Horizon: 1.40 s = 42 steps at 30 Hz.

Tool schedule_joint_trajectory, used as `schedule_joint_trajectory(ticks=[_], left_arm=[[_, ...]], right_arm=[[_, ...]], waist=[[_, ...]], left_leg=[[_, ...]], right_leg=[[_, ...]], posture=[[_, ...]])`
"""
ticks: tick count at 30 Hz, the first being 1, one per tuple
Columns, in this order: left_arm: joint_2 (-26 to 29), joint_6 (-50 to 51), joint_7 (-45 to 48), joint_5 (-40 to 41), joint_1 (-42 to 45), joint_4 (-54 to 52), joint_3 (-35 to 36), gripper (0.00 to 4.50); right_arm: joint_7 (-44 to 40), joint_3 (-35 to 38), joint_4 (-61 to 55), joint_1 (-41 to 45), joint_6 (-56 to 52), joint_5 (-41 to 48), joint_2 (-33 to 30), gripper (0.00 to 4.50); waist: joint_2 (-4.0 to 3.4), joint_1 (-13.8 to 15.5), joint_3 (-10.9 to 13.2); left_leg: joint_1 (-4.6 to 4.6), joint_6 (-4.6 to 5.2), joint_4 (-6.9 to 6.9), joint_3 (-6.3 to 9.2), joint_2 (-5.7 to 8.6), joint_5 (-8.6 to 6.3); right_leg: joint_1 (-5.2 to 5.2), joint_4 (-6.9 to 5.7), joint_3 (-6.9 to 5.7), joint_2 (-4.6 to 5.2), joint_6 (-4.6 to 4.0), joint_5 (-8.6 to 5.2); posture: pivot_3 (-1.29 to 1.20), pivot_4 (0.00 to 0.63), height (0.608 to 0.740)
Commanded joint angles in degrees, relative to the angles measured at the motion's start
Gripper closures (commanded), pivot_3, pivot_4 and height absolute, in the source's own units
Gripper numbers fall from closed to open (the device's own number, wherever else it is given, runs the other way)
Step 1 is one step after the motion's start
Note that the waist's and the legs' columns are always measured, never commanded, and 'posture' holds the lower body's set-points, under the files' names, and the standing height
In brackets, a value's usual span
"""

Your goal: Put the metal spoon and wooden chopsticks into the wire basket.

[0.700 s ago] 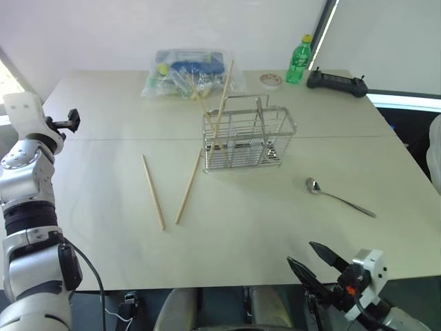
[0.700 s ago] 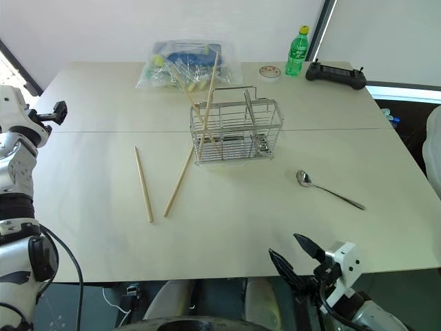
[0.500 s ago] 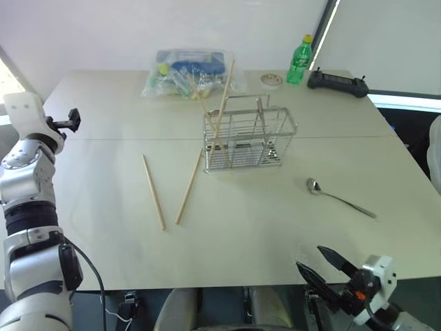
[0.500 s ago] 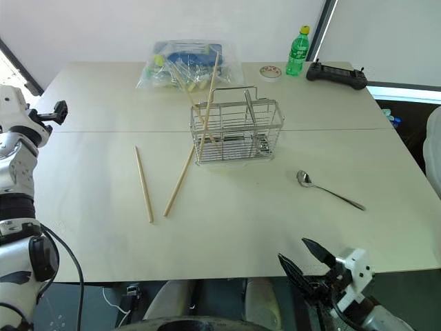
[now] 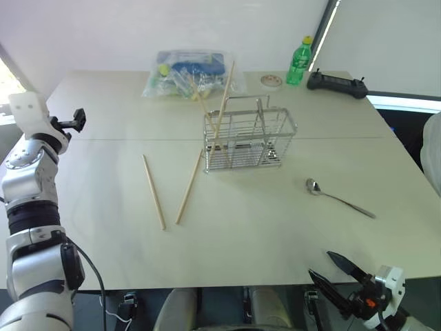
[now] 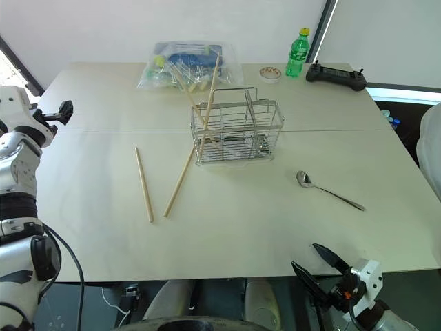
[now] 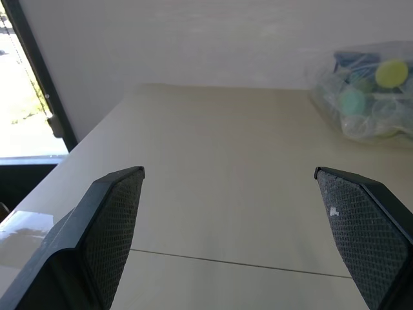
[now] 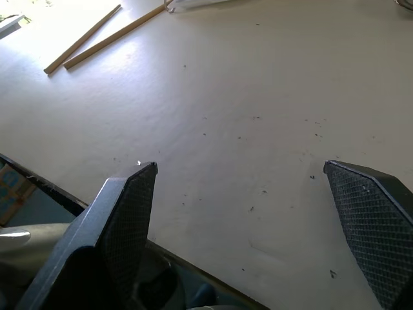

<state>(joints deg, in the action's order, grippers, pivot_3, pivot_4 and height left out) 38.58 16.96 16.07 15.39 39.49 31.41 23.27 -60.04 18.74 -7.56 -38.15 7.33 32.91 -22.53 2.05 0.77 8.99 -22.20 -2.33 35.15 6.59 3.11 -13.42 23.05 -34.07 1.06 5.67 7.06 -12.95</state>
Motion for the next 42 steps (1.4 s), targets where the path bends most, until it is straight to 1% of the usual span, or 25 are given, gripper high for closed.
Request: schedule_joint_trajectory(ticks=[1, 6, 11, 12, 13, 14, 15, 17, 20, 21, 23, 25, 29, 32, 35, 39, 40, 42], left_arm=[[1.6, -0.4, -0.1, -0.5, 1.3, -2.1, 0.0, 0.02], [2.2, -0.4, 0.8, -0.8, 1.4, -2.6, -0.3, 0.02], [3.6, 1.9, 6.7, 1.4, 2.9, -4.7, -1.1, 0.02], [4.0, 5.1, 10.8, 4.1, 2.9, -7.8, -1.6, 0.02], [4.3, 7.6, 13.6, 6.1, 2.8, -10.2, -2.0, 0.02], [5.8, 12.1, 20.7, 10.4, 1.0, -16.1, -3.5, 0.02], [6.9, 15.2, 25.4, 13.3, -0.3, -20.2, -4.5, 0.02], [11.5, 18.9, 37.6, 18.6, -5.3, -29.5, -7.1, 0.02], [15.9, 21.6, 45.5, 21.9, -8.3, -36.2, -9.4, 0.02], [16.8, 22.8, 47.1, 23.1, -8.5, -37.9, -10.1, 0.02], [17.5, 24.0, 50.0, 24.7, -7.4, -41.1, -12.3, 0.02], [17.2, 24.3, 51.6, 25.3, -5.9, -42.6, -13.7, 0.02], [16.5, 26.5, 54.2, 27.8, -3.8, -45.1, -16.3, 0.02], [14.7, 27.7, 54.9, 29.2, -3.0, -47.0, -18.6, 0.02], [12.8, 28.5, 54.8, 29.7, -2.7, -48.3, -20.7, 0.02], [11.3, 29.9, 53.9, 29.9, -2.6, -49.5, -22.4, 0.02], [11.1, 29.9, 53.9, 29.9, -2.7, -49.6, -22.5, 0.02], [10.9, 29.5, 54.9, 29.5, -4.0, -50.9, -23.7, 0.02]], right_arm=[[-1.9, 2.6, 6.1, 1.5, 1.6, 0.6, -1.2, 0.23], [-5.0, 4.1, 12.8, 4.4, 4.1, 1.2, -2.6, 0.23], [-7.1, 6.6, 18.0, 7.4, 6.4, 0.9, -5.5, 0.23], [-1.1, 7.6, 5.4, 6.2, -0.2, 2.3, -8.0, 0.23], [3.4, 8.3, -4.2, 5.3, -5.2, 3.5, -9.9, 0.23], [7.6, 11.4, -13.8, 3.9, -11.0, 7.2, -13.2, 0.23], [10.4, 13.8, -19.9, 2.8, -15.1, 10.0, -15.4, 0.23], [13.2, 18.6, -25.0, 3.0, -21.2, 14.8, -20.1, 0.23], [16.1, 22.1, -28.0, 5.3, -28.4, 17.9, -25.7, 0.23], [16.7, 22.6, -28.5, 6.4, -30.5, 18.2, -27.6, 0.23], [19.0, 21.6, -28.1, 12.6, -35.9, 19.5, -34.0, 0.23], [21.1, 18.7, -26.4, 18.9, -40.1, 19.3, -38.2, 0.23], [20.7, 12.1, -21.8, 28.0, -45.2, 16.8, -42.7, 0.23], [18.8, 6.4, -17.1, 34.3, -47.4, 14.7, -44.5, 0.23], [14.7, 2.7, -14.0, 36.9, -47.4, 11.7, -45.5, 0.23], [11.7, 0.9, -10.7, 38.1, -47.1, 8.3, -45.1, 0.23], [11.1, 0.8, -10.4, 38.2, -47.1, 7.8, -44.9, 0.23], [8.6, -0.6, -9.0, 36.7, -43.8, 3.9, -45.1, 0.23]], waist=[[0.09, 0.0, -0.1], [0.32, 0.0, -0.2], [0.33, 0.0, -0.2], [0.26, 0.1, -0.2], [-0.04, 0.1, 0.0], [-0.31, 0.0, 0.1], [-0.46, -0.1, 0.1], [-0.49, -0.6, 0.0], [-0.49, -0.6, 0.0], [-0.55, -0.4, 0.1], [-0.63, -0.2, 0.2], [-0.67, -0.1, 0.2], [-0.58, 0.2, 0.2], [-0.65, 0.0, 0.2], [-0.68, -0.1, 0.3], [-0.70, -0.1, 0.3], [-0.70, -0.1, 0.3], [-0.71, -0.1, 0.3]], left_leg=[[0.00, 0.00, 0.00, 0.00, 0.00, 0.00], [0.08, 0.00, 0.02, -0.01, 0.01, 0.00], [0.18, -0.01, 0.02, -0.01, 0.03, -0.01], [0.19, -0.01, 0.04, 0.00, 0.04, -0.01], [0.20, -0.01, 0.09, 0.00, 0.05, -0.01], [0.14, -0.01, 0.11, 0.00, 0.08, -0.01], [-0.02, 0.02, 0.12, 0.01, 0.11, 0.02], [-0.06, 0.03, 0.08, -0.03, 0.06, 0.03], [0.06, 0.05, -0.11, -0.15, -0.04, 0.01], [0.03, 0.06, -0.09, -0.16, -0.09, -0.01], [-0.02, 0.07, -0.01, -0.16, -0.10, 0.00], [-0.05, 0.10, 0.14, -0.30, -0.11, 0.01], [-0.07, 0.11, 0.17, -0.33, -0.19, 0.02], [-0.19, 0.22, 0.12, -0.39, -0.12, -0.03], [-0.23, 0.34, 0.12, -0.45, -0.03, -0.10], [-0.20, 0.37, 0.11, -0.44, -0.03, -0.12], [-0.20, 0.37, 0.13, -0.44, -0.03, -0.12], [-0.17, 0.36, 0.15, -0.44, -0.02, -0.12]], right_leg=[[-0.01, 0.00, 0.00, 0.00, 0.00, 0.00], [-0.11, 0.04, 0.00, 0.00, 0.00, 0.00], [-0.24, 0.04, 0.00, 0.00, -0.01, 0.00], [-0.28, 0.05, 0.00, 0.00, -0.02, -0.01], [-0.31, 0.04, 0.00, 0.02, -0.02, -0.01], [-0.25, -0.01, 0.03, 0.12, -0.02, -0.02], [-0.01, -0.12, 0.11, 0.18, -0.01, -0.01], [0.12, -0.18, 0.15, 0.15, -0.01, -0.01], [0.01, -0.09, 0.09, 0.04, -0.11, -0.07], [0.03, -0.08, 0.07, -0.01, -0.36, -0.21], [0.05, -0.10, 0.05, -0.01, -0.38, -0.22], [0.02, -0.04, 0.05, 0.04, -0.40, -0.21], [-0.20, 0.04, -0.21, 0.15, -0.38, -0.25], [-0.14, 0.09, -0.22, 0.23, -0.35, -0.33], [-0.08, 0.08, -0.18, 0.31, -0.32, -0.33], [-0.08, 0.02, -0.19, 0.25, -0.24, -0.37], [-0.08, 0.01, -0.19, 0.23, -0.24, -0.38], [-0.09, -0.02, -0.19, 0.20, -0.24, -0.38]], posture=[[0.00, 0.150, 0.726], [0.00, 0.150, 0.726], [0.00, 0.150, 0.726], [0.00, 0.150, 0.726], [0.00, 0.150, 0.726], [0.00, 0.150, 0.726], [0.00, 0.150, 0.726], [0.00, 0.150, 0.726], [0.00, 0.150, 0.726], [0.00, 0.150, 0.726], [0.00, 0.150, 0.726], [0.00, 0.150, 0.726], [0.00, 0.150, 0.726], [0.00, 0.150, 0.726], [0.00, 0.150, 0.726], [0.00, 0.150, 0.726], [0.00, 0.150, 0.726], [0.00, 0.150, 0.726]])
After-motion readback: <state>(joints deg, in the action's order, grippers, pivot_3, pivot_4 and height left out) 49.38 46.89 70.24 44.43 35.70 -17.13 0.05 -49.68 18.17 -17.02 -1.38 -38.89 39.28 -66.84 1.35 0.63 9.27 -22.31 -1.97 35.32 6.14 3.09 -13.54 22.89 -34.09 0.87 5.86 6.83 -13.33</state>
